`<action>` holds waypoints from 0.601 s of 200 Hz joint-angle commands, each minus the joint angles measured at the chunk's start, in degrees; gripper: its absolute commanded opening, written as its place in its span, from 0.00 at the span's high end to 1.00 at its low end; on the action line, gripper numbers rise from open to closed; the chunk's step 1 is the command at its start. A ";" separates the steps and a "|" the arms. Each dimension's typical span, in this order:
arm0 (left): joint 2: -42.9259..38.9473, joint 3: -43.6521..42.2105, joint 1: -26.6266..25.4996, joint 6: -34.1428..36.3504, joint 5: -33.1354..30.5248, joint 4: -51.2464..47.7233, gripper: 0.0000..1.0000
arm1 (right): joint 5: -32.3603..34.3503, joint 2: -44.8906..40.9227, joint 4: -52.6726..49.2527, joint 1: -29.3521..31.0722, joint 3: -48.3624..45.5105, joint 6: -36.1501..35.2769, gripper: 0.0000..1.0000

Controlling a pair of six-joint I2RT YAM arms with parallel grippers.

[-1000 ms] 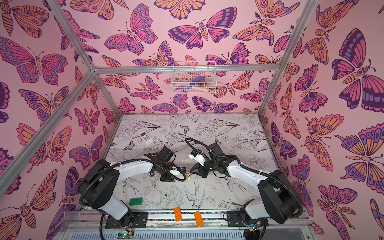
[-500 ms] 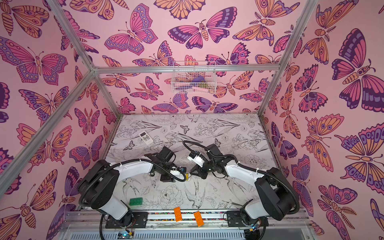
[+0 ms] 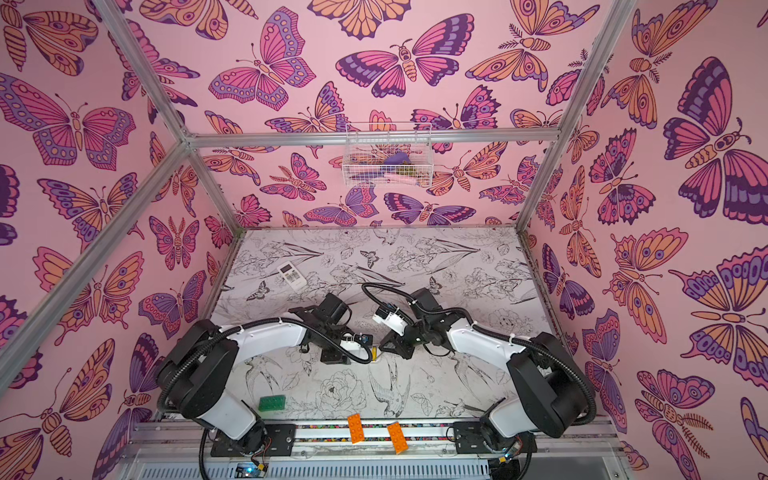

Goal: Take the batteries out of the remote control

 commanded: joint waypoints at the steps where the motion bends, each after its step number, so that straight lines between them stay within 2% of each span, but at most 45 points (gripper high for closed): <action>1: 0.46 -2.15 -0.58 1.16 -1.17 -3.75 0.55 | 0.63 0.83 -3.24 1.25 1.40 -3.38 1.00; 33: 0.51 -2.06 -0.60 1.15 -1.34 -3.75 0.55 | 4.25 1.05 -5.51 2.63 1.84 -5.65 1.00; 120: 0.19 -1.98 -0.62 1.01 -1.71 -3.83 0.55 | 6.93 -0.56 -4.79 3.98 0.93 -5.75 1.00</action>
